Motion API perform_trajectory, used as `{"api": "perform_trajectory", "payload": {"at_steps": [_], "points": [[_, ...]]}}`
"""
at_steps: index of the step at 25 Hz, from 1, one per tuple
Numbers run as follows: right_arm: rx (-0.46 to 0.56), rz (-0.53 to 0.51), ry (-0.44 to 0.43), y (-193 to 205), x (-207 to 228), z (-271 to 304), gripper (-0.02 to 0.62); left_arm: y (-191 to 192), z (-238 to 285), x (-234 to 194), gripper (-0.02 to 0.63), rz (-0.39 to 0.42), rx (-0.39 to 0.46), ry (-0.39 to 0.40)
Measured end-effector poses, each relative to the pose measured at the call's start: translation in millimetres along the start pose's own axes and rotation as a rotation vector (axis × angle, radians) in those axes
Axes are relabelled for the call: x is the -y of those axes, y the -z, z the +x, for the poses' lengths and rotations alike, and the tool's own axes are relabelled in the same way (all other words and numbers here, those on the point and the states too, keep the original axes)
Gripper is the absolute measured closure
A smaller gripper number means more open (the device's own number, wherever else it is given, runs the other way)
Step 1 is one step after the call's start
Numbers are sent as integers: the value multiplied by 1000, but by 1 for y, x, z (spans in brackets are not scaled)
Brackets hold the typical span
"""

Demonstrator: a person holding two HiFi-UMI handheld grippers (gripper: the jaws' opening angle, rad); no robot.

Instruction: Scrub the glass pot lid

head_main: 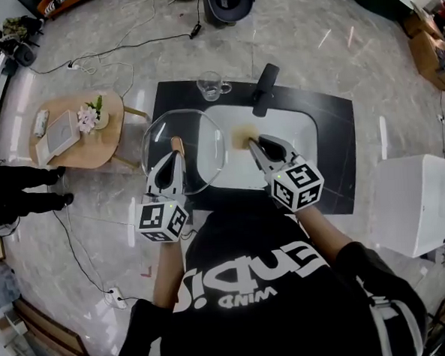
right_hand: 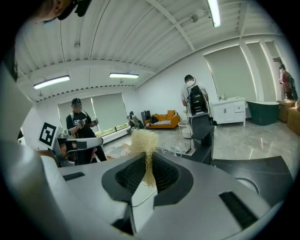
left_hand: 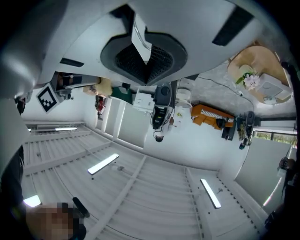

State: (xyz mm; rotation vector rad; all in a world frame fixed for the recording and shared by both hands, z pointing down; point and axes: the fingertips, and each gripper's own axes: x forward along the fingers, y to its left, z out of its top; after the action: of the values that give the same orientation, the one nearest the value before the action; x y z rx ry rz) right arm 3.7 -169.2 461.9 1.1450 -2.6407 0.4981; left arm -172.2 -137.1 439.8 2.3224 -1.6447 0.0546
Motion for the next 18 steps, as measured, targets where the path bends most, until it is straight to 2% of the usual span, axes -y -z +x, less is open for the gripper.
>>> {"api": "perform_trajectory", "payload": {"at_steps": [6,18], "points": [[9,-24,-3,6,-4,-1,558,8,-7,-2,592,43,8,-43],[30,-35,-42,3,-11,-7,558,9,-10,5,592,59,-13,-55]]}}
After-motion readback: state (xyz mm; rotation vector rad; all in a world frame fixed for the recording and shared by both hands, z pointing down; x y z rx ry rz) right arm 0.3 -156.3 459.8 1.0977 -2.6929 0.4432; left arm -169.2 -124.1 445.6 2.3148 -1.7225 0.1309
